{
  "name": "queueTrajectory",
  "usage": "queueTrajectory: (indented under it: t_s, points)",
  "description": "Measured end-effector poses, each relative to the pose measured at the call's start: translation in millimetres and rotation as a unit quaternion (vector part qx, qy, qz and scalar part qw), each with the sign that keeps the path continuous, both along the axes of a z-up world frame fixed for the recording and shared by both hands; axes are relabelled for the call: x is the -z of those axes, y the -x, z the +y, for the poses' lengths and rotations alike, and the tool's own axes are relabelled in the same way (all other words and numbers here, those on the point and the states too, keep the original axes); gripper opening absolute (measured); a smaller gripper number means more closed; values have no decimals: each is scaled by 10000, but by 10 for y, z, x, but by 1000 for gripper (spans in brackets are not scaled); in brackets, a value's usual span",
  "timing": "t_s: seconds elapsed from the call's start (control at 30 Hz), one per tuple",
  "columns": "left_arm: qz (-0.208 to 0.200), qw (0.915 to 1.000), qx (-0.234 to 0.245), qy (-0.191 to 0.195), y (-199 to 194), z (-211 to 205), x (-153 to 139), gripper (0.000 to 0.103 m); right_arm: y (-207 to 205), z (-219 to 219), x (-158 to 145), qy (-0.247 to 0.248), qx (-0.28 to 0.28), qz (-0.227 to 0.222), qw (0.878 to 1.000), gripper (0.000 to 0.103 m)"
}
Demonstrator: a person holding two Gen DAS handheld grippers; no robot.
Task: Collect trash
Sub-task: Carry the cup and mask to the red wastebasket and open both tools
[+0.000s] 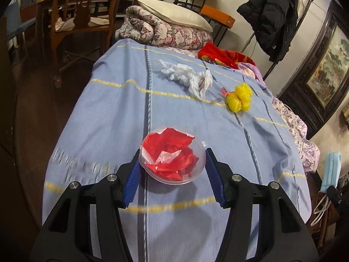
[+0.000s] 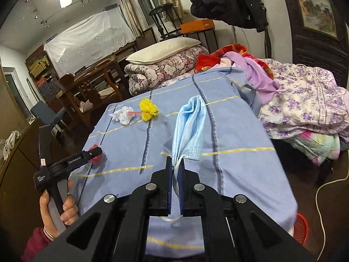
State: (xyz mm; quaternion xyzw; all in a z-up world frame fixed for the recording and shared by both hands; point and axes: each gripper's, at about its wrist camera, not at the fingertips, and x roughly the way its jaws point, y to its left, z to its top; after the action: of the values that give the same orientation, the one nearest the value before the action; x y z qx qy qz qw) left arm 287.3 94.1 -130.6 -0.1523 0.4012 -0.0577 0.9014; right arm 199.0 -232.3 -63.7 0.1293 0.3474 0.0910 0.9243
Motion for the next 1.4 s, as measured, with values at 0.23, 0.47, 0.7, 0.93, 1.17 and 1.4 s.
queueTrajectory:
  t_s: [0.23, 0.47, 0.7, 0.93, 1.17, 1.4]
  points:
    - [-101, 9999, 16, -85, 574, -101, -53, 54, 276, -211, 52, -66, 78, 65, 9999, 6]
    - [-481, 9984, 219, -221, 888, -326, -448, 55, 488, -468, 79, -238, 264, 43, 9994, 6]
    - [-562, 9954, 743, -216, 1123, -775, -621, 54, 713, -808, 113, -407, 530, 29, 9978, 6]
    - [-601, 9892, 1313, -238, 1277, -1336, -701, 54, 904, -1275, 207, -595, 882, 84, 9943, 6]
    - [-482, 9812, 1858, -214, 1324, -1893, -682, 54, 1017, -1831, 442, -806, 1340, 395, 9869, 6]
    - [-381, 9708, 2336, -380, 1374, -2355, -594, 55, 1160, -2381, 907, -1046, 1820, 954, 9731, 7]
